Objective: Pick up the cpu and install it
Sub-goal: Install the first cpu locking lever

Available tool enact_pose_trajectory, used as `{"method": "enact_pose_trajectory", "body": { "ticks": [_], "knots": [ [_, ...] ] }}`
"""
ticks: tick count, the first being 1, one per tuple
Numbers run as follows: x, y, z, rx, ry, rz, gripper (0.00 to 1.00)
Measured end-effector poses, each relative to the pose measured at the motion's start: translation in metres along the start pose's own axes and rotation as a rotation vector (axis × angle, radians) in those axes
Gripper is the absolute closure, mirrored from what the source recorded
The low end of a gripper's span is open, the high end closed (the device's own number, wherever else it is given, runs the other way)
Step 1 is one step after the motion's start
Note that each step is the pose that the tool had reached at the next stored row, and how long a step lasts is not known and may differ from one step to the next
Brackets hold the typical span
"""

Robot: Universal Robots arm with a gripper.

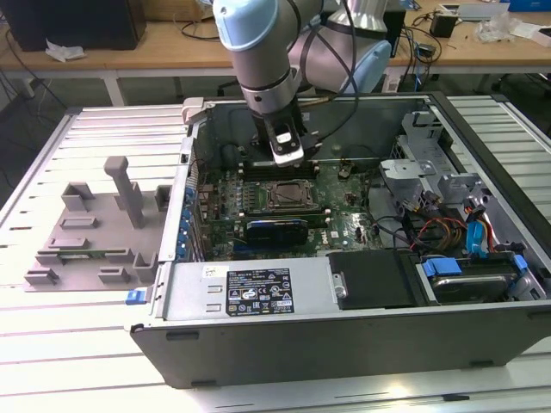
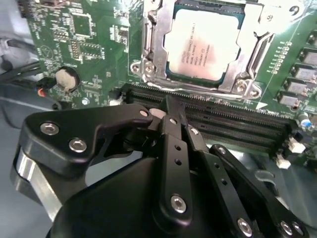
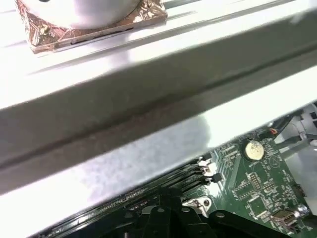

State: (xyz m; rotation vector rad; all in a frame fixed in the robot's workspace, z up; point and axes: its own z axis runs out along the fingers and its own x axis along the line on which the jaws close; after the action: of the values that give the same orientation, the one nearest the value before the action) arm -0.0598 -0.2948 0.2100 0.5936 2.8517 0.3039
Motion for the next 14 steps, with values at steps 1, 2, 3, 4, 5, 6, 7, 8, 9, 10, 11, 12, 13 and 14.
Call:
{"method": "enact_pose_trajectory", "body": {
  "ticks": [1, 2, 3, 4, 5, 6, 7, 8, 9, 10, 11, 12, 13, 14],
  "knots": [
    [-0.0004, 0.0006, -0.0025, 0.0016, -0.0008, 0.000, 0.89],
    [-0.0009, 0.0014, -0.0057, 0.0081, -0.0035, -0.002, 0.89],
    [-0.0012, 0.0018, -0.0070, 0.0275, -0.0114, -0.007, 0.89],
    [-0.0012, 0.0018, -0.0071, 0.0489, -0.0190, -0.012, 0.89],
    [-0.0012, 0.0018, -0.0070, 0.0646, -0.0229, -0.014, 0.89],
    [-0.0012, 0.0018, -0.0071, 0.0847, -0.0265, -0.018, 0.89],
    [-0.0012, 0.0017, -0.0071, 0.1064, -0.0290, -0.021, 0.89],
    [-0.0013, 0.0017, -0.0071, 0.1237, -0.0303, -0.023, 0.89],
    [-0.0013, 0.0015, -0.0071, 0.1432, -0.0313, -0.026, 0.89],
    [-0.0013, 0.0015, -0.0071, 0.1497, -0.0319, -0.027, 0.89],
    [-0.0013, 0.0015, -0.0071, 0.1513, -0.0322, -0.028, 0.89],
    [-0.0014, 0.0015, -0.0072, 0.1516, -0.0323, -0.028, 0.89],
    [-0.0014, 0.0015, -0.0072, 0.1518, -0.0324, -0.028, 0.89],
    [-0.0013, 0.0015, -0.0072, 0.1522, -0.0325, -0.028, 0.89]
  ]
}}
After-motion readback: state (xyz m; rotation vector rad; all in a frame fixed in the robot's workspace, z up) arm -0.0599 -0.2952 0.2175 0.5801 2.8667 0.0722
